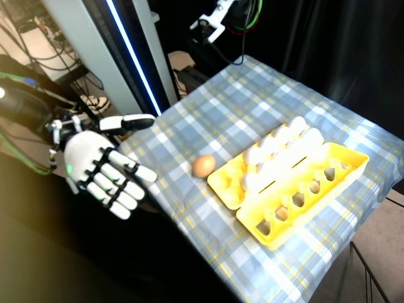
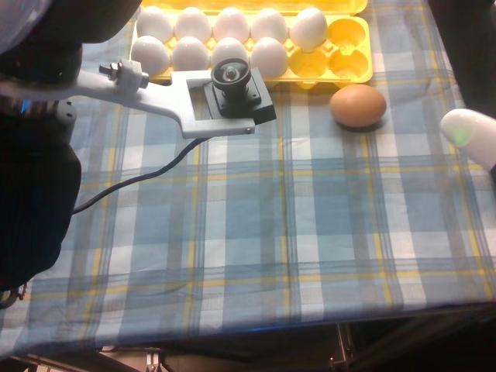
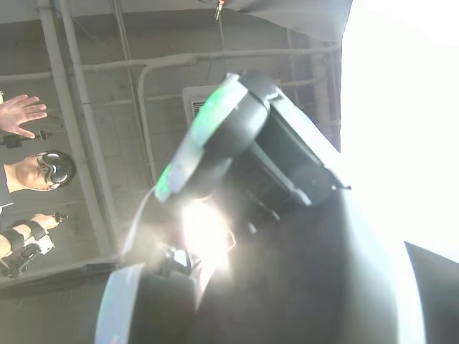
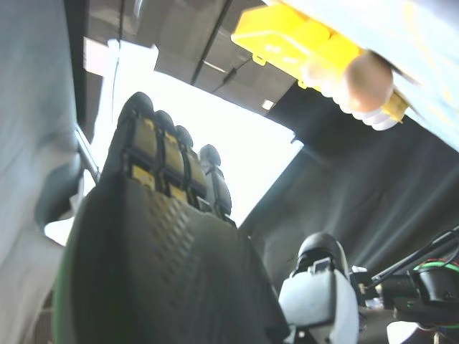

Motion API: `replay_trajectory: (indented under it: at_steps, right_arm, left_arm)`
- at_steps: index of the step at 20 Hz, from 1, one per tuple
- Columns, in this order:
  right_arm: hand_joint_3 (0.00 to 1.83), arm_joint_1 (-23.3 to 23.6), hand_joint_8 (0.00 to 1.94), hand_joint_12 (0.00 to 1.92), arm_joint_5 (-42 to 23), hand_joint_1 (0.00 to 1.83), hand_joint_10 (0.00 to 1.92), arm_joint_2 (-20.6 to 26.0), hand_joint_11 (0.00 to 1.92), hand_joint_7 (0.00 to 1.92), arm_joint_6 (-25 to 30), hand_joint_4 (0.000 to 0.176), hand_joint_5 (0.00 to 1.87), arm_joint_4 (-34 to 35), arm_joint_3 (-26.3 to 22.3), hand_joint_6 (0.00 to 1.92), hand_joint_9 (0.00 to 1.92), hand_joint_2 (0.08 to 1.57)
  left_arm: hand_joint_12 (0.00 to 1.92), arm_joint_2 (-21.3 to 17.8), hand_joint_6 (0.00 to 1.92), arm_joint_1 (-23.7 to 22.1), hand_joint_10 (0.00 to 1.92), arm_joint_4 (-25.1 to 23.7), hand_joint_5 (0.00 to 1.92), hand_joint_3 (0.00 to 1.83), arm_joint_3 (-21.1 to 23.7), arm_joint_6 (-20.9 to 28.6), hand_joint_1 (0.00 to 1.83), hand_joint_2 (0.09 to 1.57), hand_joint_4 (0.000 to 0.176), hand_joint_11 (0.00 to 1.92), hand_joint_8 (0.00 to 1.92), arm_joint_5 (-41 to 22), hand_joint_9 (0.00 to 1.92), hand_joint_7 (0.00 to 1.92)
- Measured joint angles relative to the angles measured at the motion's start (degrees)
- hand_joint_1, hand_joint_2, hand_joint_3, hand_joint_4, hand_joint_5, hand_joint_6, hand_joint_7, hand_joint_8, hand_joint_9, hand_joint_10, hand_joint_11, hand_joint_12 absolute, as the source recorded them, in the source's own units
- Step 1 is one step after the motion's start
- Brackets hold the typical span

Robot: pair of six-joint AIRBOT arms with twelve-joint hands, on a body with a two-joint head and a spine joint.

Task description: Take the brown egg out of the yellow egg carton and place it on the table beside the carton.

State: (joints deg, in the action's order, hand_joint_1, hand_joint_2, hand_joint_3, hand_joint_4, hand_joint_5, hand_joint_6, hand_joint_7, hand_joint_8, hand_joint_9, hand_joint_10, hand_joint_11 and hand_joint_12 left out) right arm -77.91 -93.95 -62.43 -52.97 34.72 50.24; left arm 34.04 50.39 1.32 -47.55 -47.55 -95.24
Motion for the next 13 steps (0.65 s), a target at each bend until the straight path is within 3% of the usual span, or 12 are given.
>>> replay_trajectory:
  at_steps: [2,3,4,5,11,13]
  right_arm:
    - [0.02,0.0,0.0,0.0,0.3,0.0,0.0,-0.6,0.0,0.02,0.0,0.06,0.04,0.2,0.0,0.0,0.0,0.94]
    - [0.01,0.0,0.0,0.0,0.2,0.0,0.0,-0.6,0.0,0.01,0.0,0.08,0.04,0.1,0.0,0.0,0.0,0.93]
    - [0.01,0.0,0.0,0.0,0.2,0.0,0.0,-0.6,0.0,0.01,0.0,0.08,0.04,0.1,0.1,0.0,0.0,0.93]
    - [0.01,0.0,0.0,0.0,0.2,0.01,0.0,-0.6,0.0,0.01,0.0,0.097,0.03,0.1,0.1,0.0,0.0,0.94]
    - [0.01,0.0,0.01,0.0,0.1,0.02,0.0,-0.6,0.0,0.04,0.3,0.094,0.04,0.0,0.4,0.01,0.0,0.96]
    - [0.01,0.0,0.01,0.0,0.1,0.02,0.0,-0.7,0.0,0.08,0.6,0.056,0.12,0.0,0.4,0.02,0.0,0.99]
  left_arm:
    - [1.92,0.0,1.92,0.0,1.92,0.1,0.84,0.0,0.0,0.0,0.34,1.39,0.0,1.23,1.92,0.0,1.41,1.31]
    - [1.92,0.0,1.92,0.0,1.92,0.0,0.84,0.0,0.0,0.0,0.35,1.39,0.0,1.23,1.92,0.0,1.4,1.31]
    - [1.92,0.0,1.92,0.0,1.92,0.0,0.84,0.0,0.0,0.0,0.35,1.39,0.0,1.23,1.92,0.0,1.4,1.31]
    - [1.92,0.0,1.92,0.0,1.92,0.0,0.83,0.0,0.0,0.0,0.39,1.38,0.0,1.27,1.92,0.0,1.42,1.32]
    - [1.92,0.0,1.92,0.0,1.92,0.0,0.85,0.0,0.0,0.0,0.37,1.39,0.0,1.3,1.92,0.0,1.45,1.33]
    - [1.92,0.0,1.92,0.0,1.92,0.0,0.83,0.01,0.0,0.0,0.32,1.4,0.0,1.27,1.92,0.0,1.42,1.33]
